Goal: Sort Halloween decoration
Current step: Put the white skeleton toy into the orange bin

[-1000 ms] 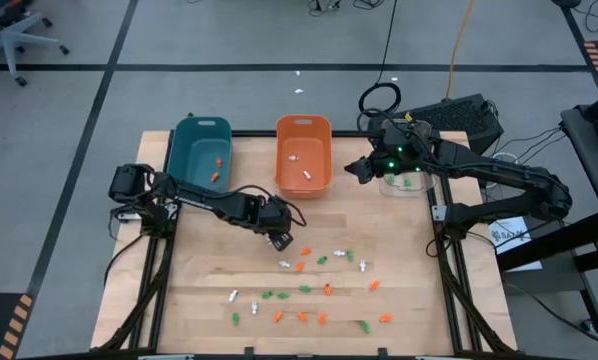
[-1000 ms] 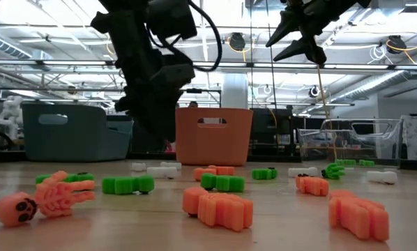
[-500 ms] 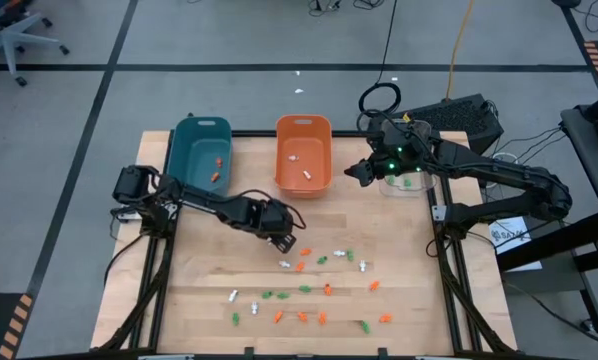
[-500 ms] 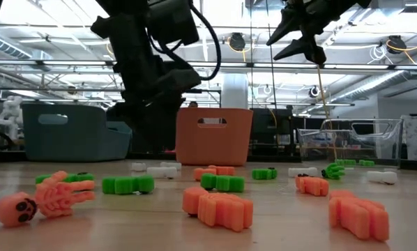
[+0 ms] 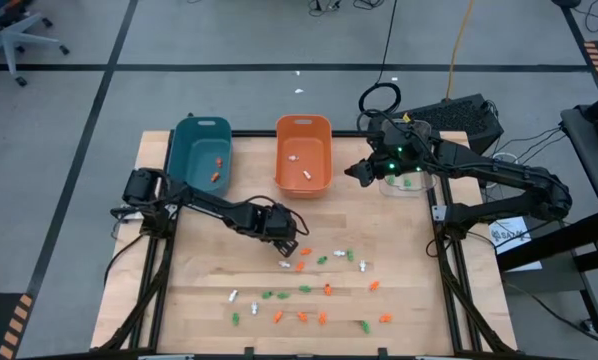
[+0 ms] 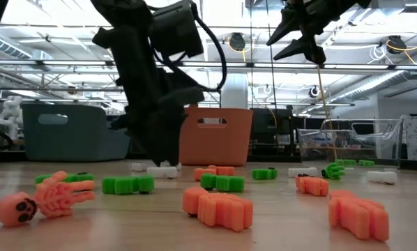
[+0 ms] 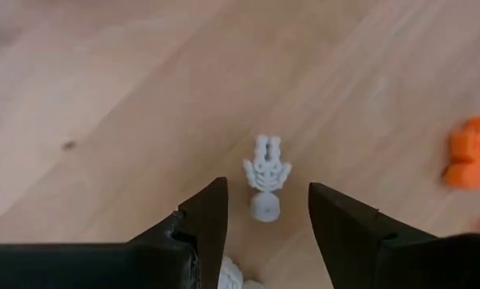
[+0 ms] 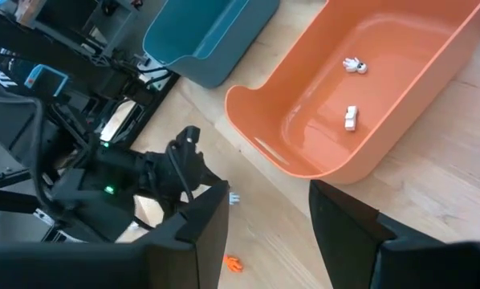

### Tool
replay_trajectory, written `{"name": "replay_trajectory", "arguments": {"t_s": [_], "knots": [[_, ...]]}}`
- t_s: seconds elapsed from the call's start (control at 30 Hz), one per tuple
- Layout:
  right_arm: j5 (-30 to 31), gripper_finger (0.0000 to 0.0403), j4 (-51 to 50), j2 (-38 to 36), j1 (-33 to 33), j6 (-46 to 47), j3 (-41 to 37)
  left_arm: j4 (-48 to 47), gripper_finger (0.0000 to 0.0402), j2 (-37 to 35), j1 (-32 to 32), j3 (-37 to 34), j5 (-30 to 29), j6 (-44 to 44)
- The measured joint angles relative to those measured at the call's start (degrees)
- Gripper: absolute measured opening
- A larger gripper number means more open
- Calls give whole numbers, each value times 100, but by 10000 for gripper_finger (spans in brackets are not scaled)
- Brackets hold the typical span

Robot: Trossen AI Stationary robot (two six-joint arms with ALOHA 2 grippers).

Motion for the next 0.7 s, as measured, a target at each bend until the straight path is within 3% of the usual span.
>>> {"name": "replay_trajectory", "arguments": {"t_s": [0.2,0.53,0.7], "knots": [[-144,157,-2,0,0,0,0,19,155,98,-7,9,10,71],[-146,157,0,0,0,0,0,235,18,114,11,4,-46,200],[-146,157,-2,0,0,-2,0,337,13,-28,10,-4,327,329]]}}
